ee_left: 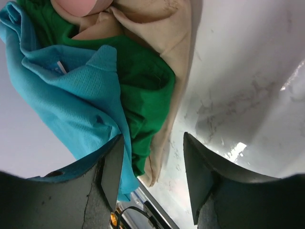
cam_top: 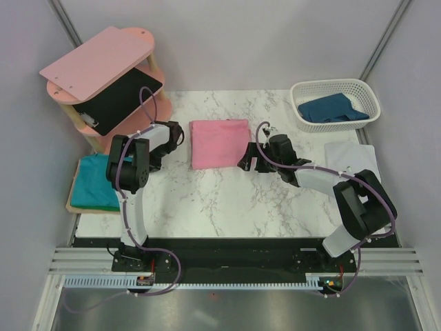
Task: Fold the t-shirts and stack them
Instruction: Put the neatly folded tshirt into the corner of the board with the left arm
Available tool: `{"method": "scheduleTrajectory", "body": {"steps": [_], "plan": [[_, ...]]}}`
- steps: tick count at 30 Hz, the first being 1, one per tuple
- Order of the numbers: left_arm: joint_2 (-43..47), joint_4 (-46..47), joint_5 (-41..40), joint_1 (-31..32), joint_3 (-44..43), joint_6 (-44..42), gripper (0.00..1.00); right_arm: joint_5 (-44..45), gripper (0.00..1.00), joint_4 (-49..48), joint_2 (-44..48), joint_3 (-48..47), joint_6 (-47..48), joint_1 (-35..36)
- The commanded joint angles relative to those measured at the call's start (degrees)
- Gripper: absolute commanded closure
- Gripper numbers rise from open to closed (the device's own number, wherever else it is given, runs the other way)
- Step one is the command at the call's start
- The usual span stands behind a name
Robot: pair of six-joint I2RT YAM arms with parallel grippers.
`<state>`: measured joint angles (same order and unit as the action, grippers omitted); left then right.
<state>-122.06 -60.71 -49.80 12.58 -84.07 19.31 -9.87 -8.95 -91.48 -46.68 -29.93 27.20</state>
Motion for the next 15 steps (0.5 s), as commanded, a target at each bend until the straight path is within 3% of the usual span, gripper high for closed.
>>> {"method": "scheduleTrajectory", "body": {"steps": [1, 7, 10, 11, 13, 14, 15], "plan": [[-2.8, 2.1, 0.8, -2.7, -2.3, -4.4, 0.41, -5.2, 0.02, -6.0, 2.5, 1.5, -2.8, -0.7], [-8.2, 2.2, 3.6, -5.3, -3.9, -4.9, 0.41, -7.9, 0.02, -6.1, 5.0, 3.3, -2.7, -2.6], [-10.0, 1.9, 5.0, -7.0, -4.7, -5.2, 0.46, -8.4, 0.02, -5.5, 6.6, 4.2, -2.1, -3.7], [-10.2, 1.9, 5.2, -7.3, -4.6, -5.2, 0.64, -8.6, 0.02, -5.2, 6.8, 4.6, -2.1, -4.3], [-10.3, 1.7, 6.0, -8.2, -4.5, -5.2, 0.89, -8.8, 0.02, -4.8, 7.6, 4.9, -1.7, -5.0], [-10.3, 1.6, 6.6, -8.4, -4.6, -5.2, 0.98, -8.9, 0.02, -4.7, 8.1, 5.4, -1.7, -5.1], [-10.3, 1.6, 6.9, -8.5, -4.5, -5.2, 0.98, -9.0, 0.02, -4.7, 8.3, 5.6, -1.7, -5.3]]}}
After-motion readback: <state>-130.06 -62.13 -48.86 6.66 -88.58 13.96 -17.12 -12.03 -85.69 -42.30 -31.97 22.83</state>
